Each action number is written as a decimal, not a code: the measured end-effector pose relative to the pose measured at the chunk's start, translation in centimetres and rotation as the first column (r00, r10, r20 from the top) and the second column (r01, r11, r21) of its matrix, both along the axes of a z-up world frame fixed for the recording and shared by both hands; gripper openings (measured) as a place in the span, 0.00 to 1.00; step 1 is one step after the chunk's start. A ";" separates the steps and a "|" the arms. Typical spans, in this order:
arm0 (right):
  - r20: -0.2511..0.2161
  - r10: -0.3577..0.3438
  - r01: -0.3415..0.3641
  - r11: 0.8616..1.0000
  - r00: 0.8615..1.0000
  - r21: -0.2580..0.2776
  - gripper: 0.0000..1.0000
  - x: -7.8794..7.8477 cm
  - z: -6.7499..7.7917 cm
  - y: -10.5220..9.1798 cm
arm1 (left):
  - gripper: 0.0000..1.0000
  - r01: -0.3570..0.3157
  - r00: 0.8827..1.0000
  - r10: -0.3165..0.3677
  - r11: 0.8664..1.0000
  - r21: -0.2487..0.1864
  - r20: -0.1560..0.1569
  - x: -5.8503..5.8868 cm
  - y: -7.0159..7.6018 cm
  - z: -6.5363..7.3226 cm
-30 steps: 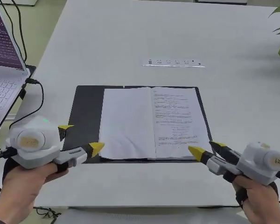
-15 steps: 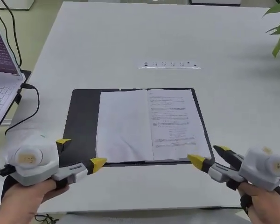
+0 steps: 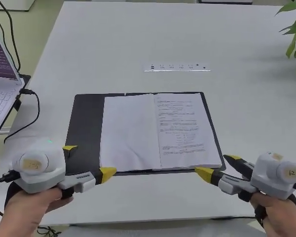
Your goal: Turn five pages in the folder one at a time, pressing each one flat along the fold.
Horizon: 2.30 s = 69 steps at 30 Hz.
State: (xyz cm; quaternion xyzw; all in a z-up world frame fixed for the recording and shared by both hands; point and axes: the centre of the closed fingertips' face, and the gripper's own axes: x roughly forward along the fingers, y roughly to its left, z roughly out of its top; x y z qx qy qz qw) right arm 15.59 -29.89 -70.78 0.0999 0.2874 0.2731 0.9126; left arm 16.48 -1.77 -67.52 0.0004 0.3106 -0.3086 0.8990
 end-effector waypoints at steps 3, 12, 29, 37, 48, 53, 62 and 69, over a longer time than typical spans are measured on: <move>-0.002 -0.007 0.008 1.000 1.000 0.009 0.74 0.0 0.1 -0.1 | 0.78 0.009 1.000 -0.009 1.000 -0.002 0.003 0.2 -0.4 0.2; -0.039 -0.009 0.009 1.000 0.999 0.015 0.76 -0.6 -0.4 -0.8 | 0.79 0.078 0.997 -0.078 0.997 -0.021 -0.006 1.1 -2.9 0.0; -0.052 -0.028 0.029 0.999 0.998 0.029 0.73 -0.7 -0.5 -1.9 | 0.71 0.199 0.979 -0.201 0.977 -0.069 -0.018 2.5 -8.9 -0.4; -0.060 -0.038 0.040 0.999 0.997 0.034 0.72 -0.7 -0.5 -2.5 | 0.71 0.257 0.966 -0.258 0.964 -0.070 -0.015 3.5 -12.4 -0.5; -0.052 -0.060 0.063 0.997 0.997 0.045 0.72 -0.2 -0.1 -3.8 | 0.73 0.351 0.936 -0.353 0.934 -0.062 -0.011 4.8 -18.3 -1.1; -0.055 -0.076 0.079 0.995 0.996 0.061 0.72 0.1 -0.1 -4.1 | 0.71 0.390 0.920 -0.392 0.918 -0.071 -0.022 4.7 -20.6 -1.6; -0.059 -0.071 0.075 0.995 0.996 0.061 0.72 0.2 -0.4 -4.3 | 0.70 0.446 0.893 -0.448 0.894 -0.045 -0.036 4.4 -24.3 -2.8; -0.080 -0.069 0.074 0.995 0.994 0.061 0.70 0.1 -1.1 -4.8 | 0.76 0.442 0.896 -0.442 0.897 -0.007 -0.045 5.6 -26.1 -4.7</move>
